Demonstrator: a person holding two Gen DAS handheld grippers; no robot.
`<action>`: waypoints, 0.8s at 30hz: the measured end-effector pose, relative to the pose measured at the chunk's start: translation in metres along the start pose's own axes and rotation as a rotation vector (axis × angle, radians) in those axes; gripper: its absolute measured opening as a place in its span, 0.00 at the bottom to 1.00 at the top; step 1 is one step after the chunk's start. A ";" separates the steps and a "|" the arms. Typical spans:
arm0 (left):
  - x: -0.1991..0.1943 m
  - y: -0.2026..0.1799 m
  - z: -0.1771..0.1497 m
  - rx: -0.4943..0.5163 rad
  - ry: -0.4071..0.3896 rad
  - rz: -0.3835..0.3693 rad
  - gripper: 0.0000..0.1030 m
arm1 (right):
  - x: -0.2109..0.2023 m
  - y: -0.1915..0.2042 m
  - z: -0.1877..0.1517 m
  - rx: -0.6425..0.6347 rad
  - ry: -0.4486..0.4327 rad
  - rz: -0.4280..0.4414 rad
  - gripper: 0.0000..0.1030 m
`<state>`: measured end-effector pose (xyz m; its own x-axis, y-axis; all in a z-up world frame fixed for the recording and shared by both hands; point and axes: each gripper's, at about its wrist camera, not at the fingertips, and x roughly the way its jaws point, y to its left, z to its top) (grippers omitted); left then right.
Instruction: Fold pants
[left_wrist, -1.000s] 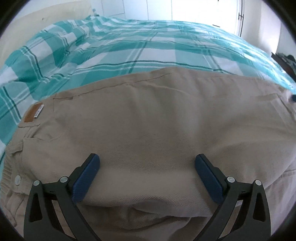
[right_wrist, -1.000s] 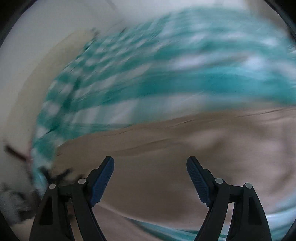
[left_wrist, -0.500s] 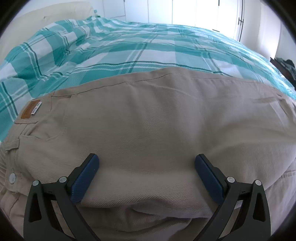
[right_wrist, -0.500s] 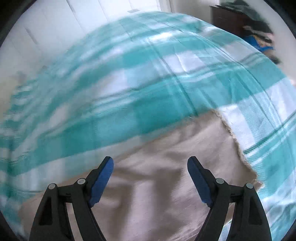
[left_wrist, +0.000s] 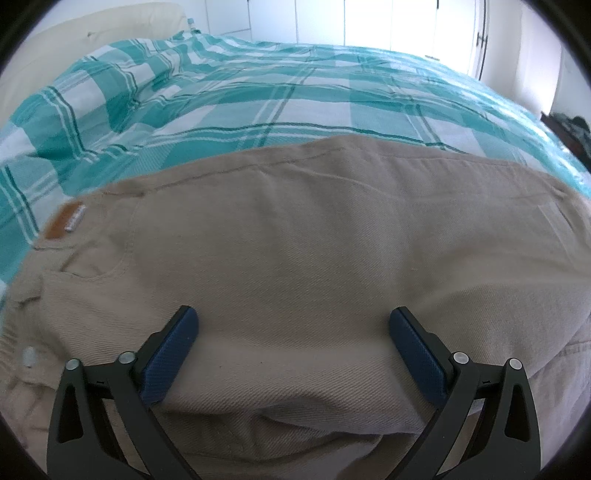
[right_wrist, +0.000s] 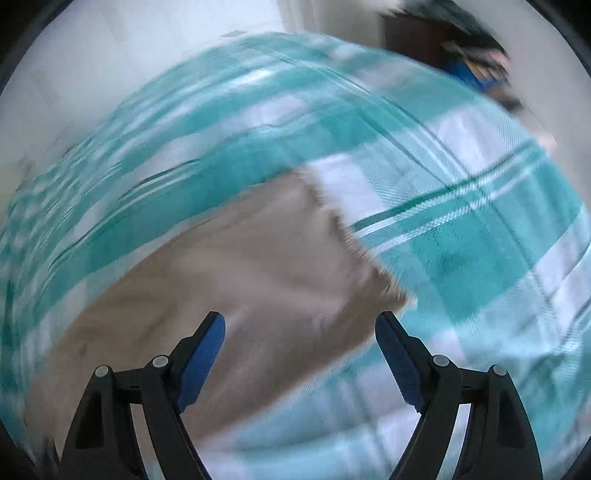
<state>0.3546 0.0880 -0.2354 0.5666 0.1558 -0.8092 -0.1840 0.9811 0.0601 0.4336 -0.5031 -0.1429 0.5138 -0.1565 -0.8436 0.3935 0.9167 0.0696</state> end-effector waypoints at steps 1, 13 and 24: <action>-0.011 -0.002 0.002 -0.005 0.006 0.015 0.99 | -0.016 0.014 -0.013 -0.044 -0.012 0.035 0.83; -0.095 -0.065 -0.090 0.175 0.222 -0.263 0.99 | -0.104 0.176 -0.252 -0.324 0.088 0.433 0.87; -0.092 -0.061 -0.111 0.127 0.225 -0.229 1.00 | -0.089 0.201 -0.305 -0.352 0.175 0.335 0.89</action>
<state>0.2246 0.0010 -0.2296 0.3878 -0.0856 -0.9178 0.0373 0.9963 -0.0771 0.2340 -0.1926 -0.2160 0.4206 0.2033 -0.8842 -0.0665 0.9789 0.1934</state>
